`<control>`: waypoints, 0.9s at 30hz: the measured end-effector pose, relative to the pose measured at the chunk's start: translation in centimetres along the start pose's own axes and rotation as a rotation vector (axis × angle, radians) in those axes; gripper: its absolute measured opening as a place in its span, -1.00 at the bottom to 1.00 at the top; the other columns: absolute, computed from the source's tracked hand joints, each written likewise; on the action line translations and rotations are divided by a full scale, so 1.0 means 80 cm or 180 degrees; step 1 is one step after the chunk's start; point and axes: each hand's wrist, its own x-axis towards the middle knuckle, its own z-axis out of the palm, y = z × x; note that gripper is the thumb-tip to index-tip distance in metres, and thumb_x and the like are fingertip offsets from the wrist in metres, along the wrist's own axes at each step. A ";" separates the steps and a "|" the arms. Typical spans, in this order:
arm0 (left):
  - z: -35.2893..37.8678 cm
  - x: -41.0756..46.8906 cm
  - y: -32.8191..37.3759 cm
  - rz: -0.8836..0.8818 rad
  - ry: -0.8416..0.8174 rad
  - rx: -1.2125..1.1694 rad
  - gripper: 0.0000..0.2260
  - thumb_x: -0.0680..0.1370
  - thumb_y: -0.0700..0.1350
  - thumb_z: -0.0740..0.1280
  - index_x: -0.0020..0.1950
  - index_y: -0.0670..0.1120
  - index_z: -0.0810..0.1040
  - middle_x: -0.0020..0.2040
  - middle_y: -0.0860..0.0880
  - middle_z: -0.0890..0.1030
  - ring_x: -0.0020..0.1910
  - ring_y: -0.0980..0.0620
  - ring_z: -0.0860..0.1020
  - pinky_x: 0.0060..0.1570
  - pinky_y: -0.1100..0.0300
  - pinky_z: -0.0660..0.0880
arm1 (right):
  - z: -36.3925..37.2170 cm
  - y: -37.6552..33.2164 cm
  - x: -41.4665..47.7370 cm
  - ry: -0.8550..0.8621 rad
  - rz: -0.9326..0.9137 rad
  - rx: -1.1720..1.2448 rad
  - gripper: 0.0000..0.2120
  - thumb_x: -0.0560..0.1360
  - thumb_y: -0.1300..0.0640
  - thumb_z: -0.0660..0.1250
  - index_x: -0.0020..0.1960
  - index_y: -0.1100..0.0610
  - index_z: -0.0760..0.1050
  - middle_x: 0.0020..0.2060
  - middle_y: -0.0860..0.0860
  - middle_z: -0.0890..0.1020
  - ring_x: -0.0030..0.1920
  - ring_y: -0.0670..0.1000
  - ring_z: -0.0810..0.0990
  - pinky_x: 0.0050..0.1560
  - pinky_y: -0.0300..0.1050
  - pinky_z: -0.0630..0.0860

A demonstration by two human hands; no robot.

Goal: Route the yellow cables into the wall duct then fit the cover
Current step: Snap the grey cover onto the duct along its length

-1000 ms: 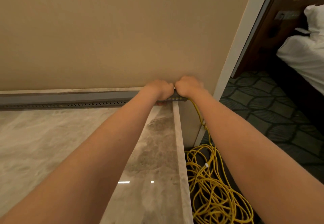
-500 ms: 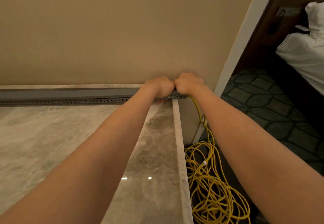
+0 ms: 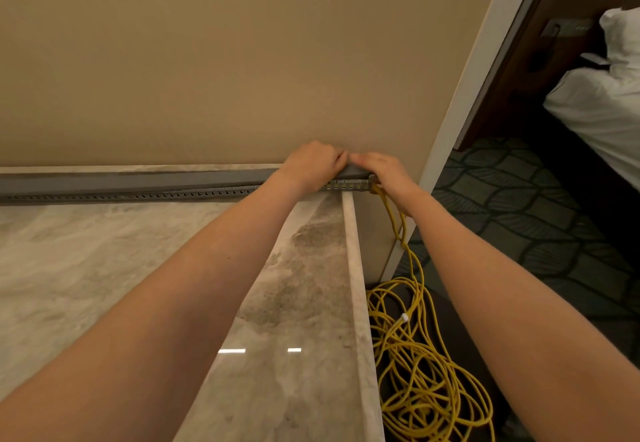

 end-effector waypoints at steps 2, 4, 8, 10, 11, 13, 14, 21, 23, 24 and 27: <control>0.002 -0.005 0.001 -0.0036 -0.0014 -0.0034 -0.64 0.67 -0.06 -0.01 0.09 -0.20 0.52 0.10 -0.27 0.59 0.09 -0.24 0.55 0.01 0.04 0.44 | -0.005 0.008 -0.010 -0.0277 -0.0030 -0.0337 -0.66 0.49 0.32 0.34 0.25 0.36 0.46 -0.07 0.09 0.56 -0.09 -0.04 0.50 -0.25 -0.47 0.40; 0.005 -0.007 0.001 0.0032 -0.0117 -0.0164 -0.73 0.66 -0.11 0.03 0.12 -0.21 0.47 0.11 -0.28 0.57 0.07 -0.24 0.54 -0.02 0.00 0.43 | -0.003 0.013 -0.015 -0.0309 -0.0090 -0.0588 -0.60 0.44 0.39 0.37 0.26 0.35 0.44 0.07 0.18 0.59 0.04 0.04 0.52 -0.08 -0.41 0.44; -0.002 -0.012 -0.001 0.0528 -0.0304 -0.0294 -0.68 0.62 0.03 0.17 0.12 -0.19 0.53 -0.06 -0.10 0.51 -0.03 -0.13 0.49 -0.12 0.18 0.28 | -0.006 0.025 -0.019 -0.0077 -0.0214 -0.0348 -0.64 0.46 0.34 0.38 0.23 0.38 0.47 0.02 0.18 0.64 0.07 0.13 0.57 0.08 -0.28 0.51; -0.007 -0.013 -0.003 0.0737 -0.0433 -0.0196 -0.65 0.58 0.05 0.24 0.24 -0.16 0.52 -0.01 -0.07 0.46 -0.01 -0.05 0.44 -0.06 0.22 0.27 | -0.007 0.028 -0.020 -0.0092 -0.0304 -0.0219 -0.68 0.48 0.33 0.35 0.22 0.38 0.48 -0.19 -0.05 0.57 -0.14 -0.08 0.53 -0.17 -0.53 0.45; -0.009 -0.013 -0.004 0.0838 -0.0478 -0.0094 -0.63 0.57 0.04 0.26 0.28 -0.15 0.51 0.05 -0.12 0.49 0.04 -0.07 0.46 -0.03 0.20 0.30 | -0.005 0.029 -0.021 -0.0043 -0.0322 -0.0154 -0.68 0.49 0.34 0.34 0.23 0.39 0.48 -0.22 -0.09 0.53 -0.19 -0.16 0.49 -0.19 -0.52 0.44; -0.013 -0.011 -0.002 0.0921 -0.0455 0.0050 -0.62 0.57 0.02 0.27 0.31 -0.15 0.51 0.13 -0.19 0.52 0.13 -0.13 0.48 0.07 0.15 0.34 | -0.001 0.033 -0.021 0.0084 -0.0346 0.0002 -0.65 0.49 0.36 0.33 0.26 0.40 0.45 -0.14 -0.05 0.55 -0.12 -0.13 0.49 -0.03 -0.35 0.43; -0.014 -0.011 -0.002 0.0932 -0.0421 0.0069 -0.62 0.57 0.01 0.27 0.32 -0.15 0.51 0.15 -0.20 0.52 0.15 -0.14 0.48 0.11 0.12 0.36 | 0.001 0.034 -0.022 0.0198 -0.0335 0.0088 -0.62 0.49 0.36 0.33 0.29 0.38 0.42 -0.04 0.01 0.55 0.00 -0.08 0.49 0.06 -0.29 0.39; -0.022 -0.018 0.003 0.1172 -0.0284 0.0569 -0.60 0.59 0.03 0.22 0.36 -0.14 0.45 0.20 -0.16 0.53 0.19 -0.14 0.50 0.15 0.05 0.40 | 0.003 0.038 -0.015 0.0496 -0.0269 0.0367 -0.74 0.43 0.40 0.38 -0.22 0.09 0.42 -0.07 0.16 0.56 0.01 0.00 0.48 -0.07 -0.23 0.43; -0.023 -0.017 0.005 0.1225 -0.0394 0.0683 -0.64 0.61 0.03 0.20 0.28 -0.17 0.49 0.15 -0.17 0.55 0.14 -0.13 0.51 0.10 0.09 0.39 | 0.001 0.038 -0.013 0.0506 -0.0282 0.0330 -0.66 0.41 0.43 0.38 -0.31 0.07 0.34 -0.17 0.28 0.57 -0.07 0.03 0.48 -0.17 -0.26 0.41; -0.023 -0.016 0.006 0.1237 -0.0448 0.0716 -0.64 0.61 0.03 0.20 0.24 -0.19 0.51 0.12 -0.17 0.55 0.12 -0.14 0.52 0.08 0.09 0.39 | 0.000 0.038 -0.012 0.0493 -0.0282 0.0306 -0.65 0.40 0.44 0.39 -0.33 0.08 0.34 -0.20 0.35 0.57 -0.09 0.03 0.48 -0.18 -0.24 0.40; -0.020 -0.010 0.007 0.1256 -0.0533 0.0762 -0.65 0.59 0.04 0.24 0.14 -0.23 0.54 0.04 -0.20 0.58 0.05 -0.17 0.53 0.04 0.02 0.42 | -0.003 0.039 -0.009 0.0439 -0.0315 0.0245 -0.64 0.38 0.43 0.42 -0.34 0.09 0.34 -0.32 0.24 0.57 -0.15 0.00 0.49 -0.22 -0.26 0.40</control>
